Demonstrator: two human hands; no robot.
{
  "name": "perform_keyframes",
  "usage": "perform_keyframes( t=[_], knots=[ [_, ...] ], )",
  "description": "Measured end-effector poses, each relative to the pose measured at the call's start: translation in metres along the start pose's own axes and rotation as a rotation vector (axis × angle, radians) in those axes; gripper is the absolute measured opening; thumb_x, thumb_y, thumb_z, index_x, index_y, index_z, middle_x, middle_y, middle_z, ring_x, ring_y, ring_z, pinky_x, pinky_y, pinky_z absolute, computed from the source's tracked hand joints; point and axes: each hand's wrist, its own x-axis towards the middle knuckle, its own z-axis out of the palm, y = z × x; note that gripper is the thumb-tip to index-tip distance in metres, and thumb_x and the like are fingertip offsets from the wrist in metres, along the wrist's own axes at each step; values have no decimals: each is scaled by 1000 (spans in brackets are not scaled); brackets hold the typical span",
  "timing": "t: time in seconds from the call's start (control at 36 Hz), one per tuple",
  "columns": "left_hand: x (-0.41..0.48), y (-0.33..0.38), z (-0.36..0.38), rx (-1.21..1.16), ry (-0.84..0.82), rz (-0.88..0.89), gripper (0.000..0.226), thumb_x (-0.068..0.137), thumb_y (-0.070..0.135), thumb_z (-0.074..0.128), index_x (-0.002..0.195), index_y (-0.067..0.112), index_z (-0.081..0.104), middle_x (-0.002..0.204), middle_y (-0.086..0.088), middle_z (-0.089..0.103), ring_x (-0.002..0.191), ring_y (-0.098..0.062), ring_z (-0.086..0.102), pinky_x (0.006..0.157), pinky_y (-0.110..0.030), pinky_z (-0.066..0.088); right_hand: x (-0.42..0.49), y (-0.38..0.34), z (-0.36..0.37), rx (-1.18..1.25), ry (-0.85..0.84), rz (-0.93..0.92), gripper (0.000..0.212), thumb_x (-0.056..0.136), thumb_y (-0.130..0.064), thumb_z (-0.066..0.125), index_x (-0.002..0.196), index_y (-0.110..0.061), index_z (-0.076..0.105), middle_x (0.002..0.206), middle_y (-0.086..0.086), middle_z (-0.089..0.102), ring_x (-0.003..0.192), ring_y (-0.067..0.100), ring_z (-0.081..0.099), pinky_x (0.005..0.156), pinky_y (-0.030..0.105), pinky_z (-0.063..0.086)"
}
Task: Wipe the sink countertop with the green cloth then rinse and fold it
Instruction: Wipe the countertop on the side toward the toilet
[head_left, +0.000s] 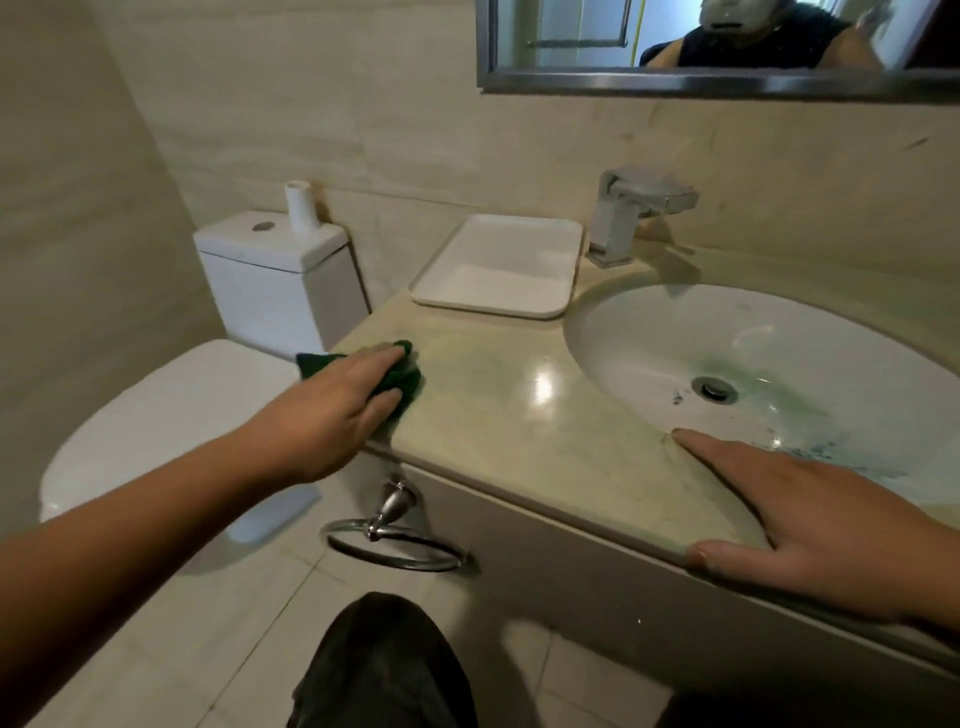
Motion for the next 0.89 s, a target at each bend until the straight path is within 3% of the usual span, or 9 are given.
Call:
perform_keyframes(
  t=[0.19, 0.31, 0.39, 0.44, 0.56, 0.61, 0.72, 0.81, 0.89],
  knots=[
    [19, 111, 49, -43, -93, 428, 65, 110, 46, 46, 168, 27, 22, 173, 1, 28, 154, -14, 27, 127, -28, 17, -3, 2, 2, 105, 50, 44, 105, 61, -108, 36, 145, -71, -16, 165, -26, 26, 141, 8, 42, 112, 33, 42],
    [52, 184, 78, -33, -81, 601, 61, 108, 40, 52, 163, 20, 34, 161, -8, 46, 143, -23, 43, 121, -35, 31, -1, 11, 3, 338, 291, 92, 69, 86, -84, 38, 149, -59, 22, 154, -23, 46, 134, 0, 47, 107, 34, 44],
    [85, 223, 84, -62, -142, 563, 46, 108, 33, 54, 152, 22, 48, 141, -7, 60, 123, -24, 60, 106, -37, 49, 0, 15, -1, 466, 381, 114, 44, 97, -52, 45, 141, -54, 40, 141, -20, 54, 129, -1, 50, 106, 34, 45],
    [101, 235, 79, -2, -101, 525, 40, 108, 30, 55, 147, 21, 54, 135, -6, 62, 119, -26, 62, 101, -38, 51, -1, 20, -8, 499, 386, 128, 45, 103, -36, 49, 145, -50, 42, 145, -18, 53, 131, 0, 48, 110, 36, 42],
    [83, 226, 51, -161, -5, 617, 33, 108, 40, 50, 138, 28, 56, 125, 5, 64, 104, -7, 60, 86, -22, 48, -14, 29, -26, 528, 343, 103, 53, 96, -50, 47, 149, -50, 42, 150, -17, 51, 133, -1, 49, 111, 34, 44],
    [55, 214, 46, -191, -150, 840, 37, 108, 44, 48, 143, 31, 52, 132, 10, 61, 112, 2, 56, 97, -13, 43, -21, 33, -31, 521, 335, 68, 57, 92, -59, 43, 148, -48, 45, 146, -22, 53, 131, -2, 52, 108, 34, 48],
    [24, 211, 75, 15, -249, 1140, 47, 112, 36, 49, 157, 21, 46, 164, -8, 41, 149, -24, 39, 126, -35, 27, -27, 43, -25, 492, 325, 89, 51, 95, -60, 39, 145, -50, 46, 141, -26, 53, 124, -6, 53, 104, 31, 48],
    [52, 236, 88, 9, -238, 996, 46, 112, 37, 44, 155, 21, 46, 154, -7, 49, 137, -23, 49, 120, -36, 35, -27, 50, -17, 401, 327, 120, 42, 107, -44, 40, 148, -43, 47, 146, -21, 51, 125, -8, 45, 104, 21, 38],
    [102, 263, 89, 58, -299, 603, 36, 112, 36, 42, 141, 20, 58, 132, -8, 61, 118, -26, 60, 108, -45, 48, -33, 58, -17, 382, 305, 176, 42, 108, -42, 39, 150, -40, 47, 151, -17, 50, 125, -8, 42, 100, 13, 32]
  ],
)
